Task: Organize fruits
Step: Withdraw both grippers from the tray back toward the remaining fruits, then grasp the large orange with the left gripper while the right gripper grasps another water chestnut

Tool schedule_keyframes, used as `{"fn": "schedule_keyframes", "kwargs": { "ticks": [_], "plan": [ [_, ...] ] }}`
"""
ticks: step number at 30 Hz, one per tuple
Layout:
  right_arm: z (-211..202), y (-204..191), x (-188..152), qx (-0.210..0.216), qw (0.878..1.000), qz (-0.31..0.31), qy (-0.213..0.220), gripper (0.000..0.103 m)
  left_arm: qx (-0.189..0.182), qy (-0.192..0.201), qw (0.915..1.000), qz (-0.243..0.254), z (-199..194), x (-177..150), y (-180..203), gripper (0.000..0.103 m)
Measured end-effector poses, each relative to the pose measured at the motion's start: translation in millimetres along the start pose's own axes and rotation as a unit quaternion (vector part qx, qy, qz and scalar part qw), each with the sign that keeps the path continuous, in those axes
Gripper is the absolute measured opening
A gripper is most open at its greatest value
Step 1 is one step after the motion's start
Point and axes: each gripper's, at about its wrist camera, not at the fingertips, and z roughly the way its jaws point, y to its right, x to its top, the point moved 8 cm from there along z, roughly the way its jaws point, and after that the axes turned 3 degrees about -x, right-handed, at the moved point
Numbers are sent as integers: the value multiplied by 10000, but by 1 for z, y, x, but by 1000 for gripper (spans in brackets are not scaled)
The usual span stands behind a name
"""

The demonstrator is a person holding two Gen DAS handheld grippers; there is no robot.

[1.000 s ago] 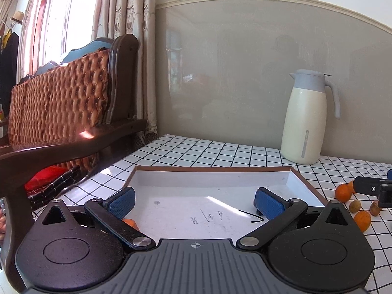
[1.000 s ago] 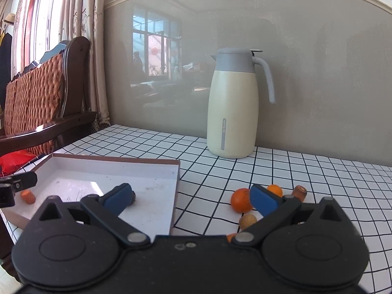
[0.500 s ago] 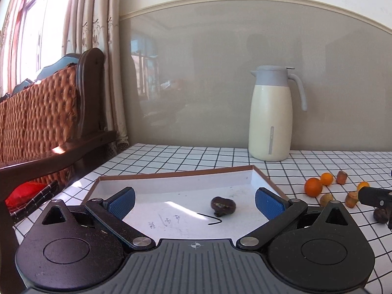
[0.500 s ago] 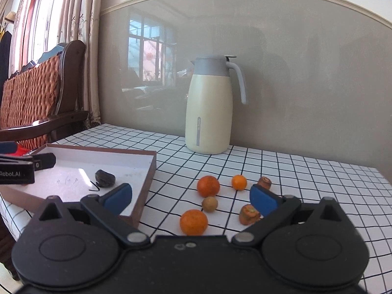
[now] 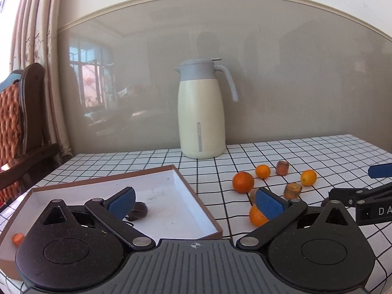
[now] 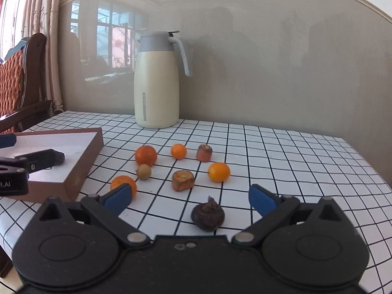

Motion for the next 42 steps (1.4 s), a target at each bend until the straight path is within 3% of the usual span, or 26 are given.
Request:
{"fn": "schedule_keyframes", "kwargs": {
  "ticks": [3, 7, 14, 16, 18, 22, 27, 33, 42],
  "plan": [
    [5, 7, -7, -37, 10000, -40, -68, 92, -101, -43, 9999, 118, 8, -4, 18, 103],
    [16, 13, -18, -11, 9995, -30, -306, 79, -201, -62, 9993, 295, 16, -9, 38, 103],
    [28, 22, -27, -24, 9991, -26, -431, 78, -428, -158, 9985, 311, 31, -8, 61, 103],
    [34, 24, -32, -18, 9986, -17, -526, 73, -474, -196, 9980, 359, 37, -8, 68, 102],
    [39, 27, -37, -49, 9983, -37, -580, 73, -579, -318, 9973, 334, 43, -9, 73, 85],
    [42, 29, -36, -14, 9986, -12, -527, 72, -611, -553, 9962, 298, 56, -15, 78, 82],
    [50, 30, -33, 85, 9983, 103, -564, 64, -677, -867, 9939, 117, 73, -25, 83, 70],
    [55, 30, -32, 164, 9977, 156, -631, 59, -581, -1084, 9924, 100, 85, -31, 86, 69],
    [63, 26, -30, 257, 9966, 191, -753, 41, -487, -1142, 9922, 148, 89, -31, 86, 66]
  ]
}}
